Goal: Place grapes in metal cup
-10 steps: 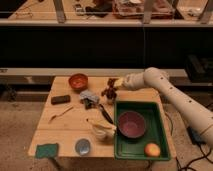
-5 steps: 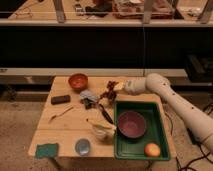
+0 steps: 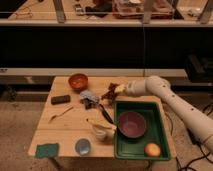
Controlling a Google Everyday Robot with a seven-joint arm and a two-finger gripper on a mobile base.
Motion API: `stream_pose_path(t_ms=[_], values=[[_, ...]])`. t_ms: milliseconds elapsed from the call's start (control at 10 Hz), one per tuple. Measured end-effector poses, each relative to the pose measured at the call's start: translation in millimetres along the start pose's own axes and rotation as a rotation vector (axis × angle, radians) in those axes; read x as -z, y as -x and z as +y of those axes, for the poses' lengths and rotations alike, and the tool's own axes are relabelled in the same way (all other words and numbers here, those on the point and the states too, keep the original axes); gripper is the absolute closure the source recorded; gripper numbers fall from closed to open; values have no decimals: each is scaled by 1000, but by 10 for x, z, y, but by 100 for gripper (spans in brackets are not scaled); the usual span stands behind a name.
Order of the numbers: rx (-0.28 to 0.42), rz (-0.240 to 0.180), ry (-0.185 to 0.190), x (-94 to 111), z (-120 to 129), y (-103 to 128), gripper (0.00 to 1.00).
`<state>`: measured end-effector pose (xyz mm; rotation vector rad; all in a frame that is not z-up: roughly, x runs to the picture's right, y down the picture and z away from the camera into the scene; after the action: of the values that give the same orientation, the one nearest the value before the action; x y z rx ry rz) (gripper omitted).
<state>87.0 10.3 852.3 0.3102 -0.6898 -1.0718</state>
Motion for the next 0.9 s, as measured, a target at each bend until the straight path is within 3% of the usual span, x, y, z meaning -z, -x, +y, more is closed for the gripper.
stream_pose_path(t_ms=[400, 500, 700, 900], values=[[-24, 9, -29, -52, 10, 18, 53], [-23, 6, -37, -85, -7, 22, 40], [-20, -6, -44, -142, -42, 39, 24], [-18, -21, -39, -157, -35, 43, 20]])
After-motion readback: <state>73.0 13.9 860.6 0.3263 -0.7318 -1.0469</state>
